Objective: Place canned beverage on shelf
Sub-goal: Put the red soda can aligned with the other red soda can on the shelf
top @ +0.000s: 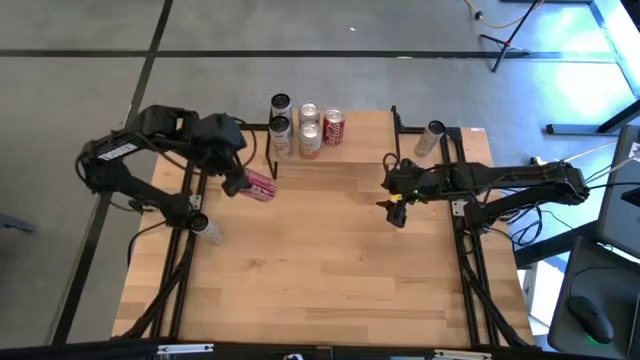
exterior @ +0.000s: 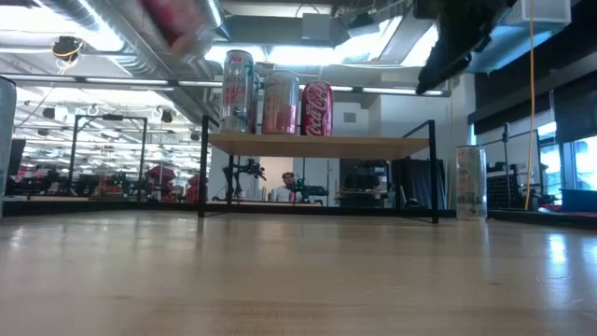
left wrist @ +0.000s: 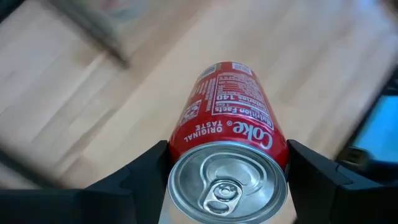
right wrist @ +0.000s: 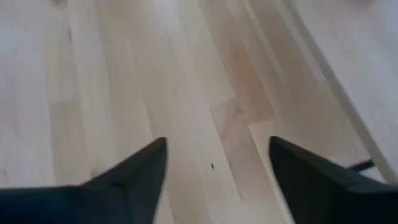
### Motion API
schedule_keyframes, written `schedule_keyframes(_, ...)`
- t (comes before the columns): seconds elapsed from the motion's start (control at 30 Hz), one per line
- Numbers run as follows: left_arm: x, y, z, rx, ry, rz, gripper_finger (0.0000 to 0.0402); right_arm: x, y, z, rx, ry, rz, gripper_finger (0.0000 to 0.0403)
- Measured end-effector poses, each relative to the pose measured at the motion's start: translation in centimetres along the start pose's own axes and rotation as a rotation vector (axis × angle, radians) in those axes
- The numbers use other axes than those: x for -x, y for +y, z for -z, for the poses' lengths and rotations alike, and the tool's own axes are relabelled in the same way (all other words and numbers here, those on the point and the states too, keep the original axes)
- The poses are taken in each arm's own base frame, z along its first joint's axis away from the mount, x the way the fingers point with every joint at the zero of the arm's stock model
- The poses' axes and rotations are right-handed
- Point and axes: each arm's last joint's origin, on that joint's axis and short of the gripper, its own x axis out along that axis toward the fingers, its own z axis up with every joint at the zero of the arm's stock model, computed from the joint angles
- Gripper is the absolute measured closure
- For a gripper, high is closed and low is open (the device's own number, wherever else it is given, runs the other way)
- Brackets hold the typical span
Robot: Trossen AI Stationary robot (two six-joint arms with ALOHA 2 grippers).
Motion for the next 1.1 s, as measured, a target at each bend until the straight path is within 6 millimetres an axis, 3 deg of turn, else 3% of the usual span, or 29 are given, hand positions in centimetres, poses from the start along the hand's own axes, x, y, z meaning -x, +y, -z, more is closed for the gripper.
schedule_keyframes(0.17,0.0,-4.3,-1.5,-0.117,-0.08,0.051,0.0159,1.8,0.1,-2.4,0.013,-0.134,-0.002,0.0265)
schedule_keyframes(0.4,-2.6,-9.3,-5.0,-0.284,-0.146,0.083,0.0159,4.5,0.6,-5.9,0.085,-0.392,-0.107,0.0392)
schedule_keyframes(0.67,-3.8,-12.4,-8.0,-0.422,-0.25,0.163,0.016,4.7,1.0,-7.2,0.08,-0.507,-0.164,0.0379)
schedule_keyframes(1.1,-3.1,-13.0,-9.3,-0.434,-0.408,0.163,0.016,3.0,1.4,-7.0,0.089,-0.42,-0.184,0.0399)
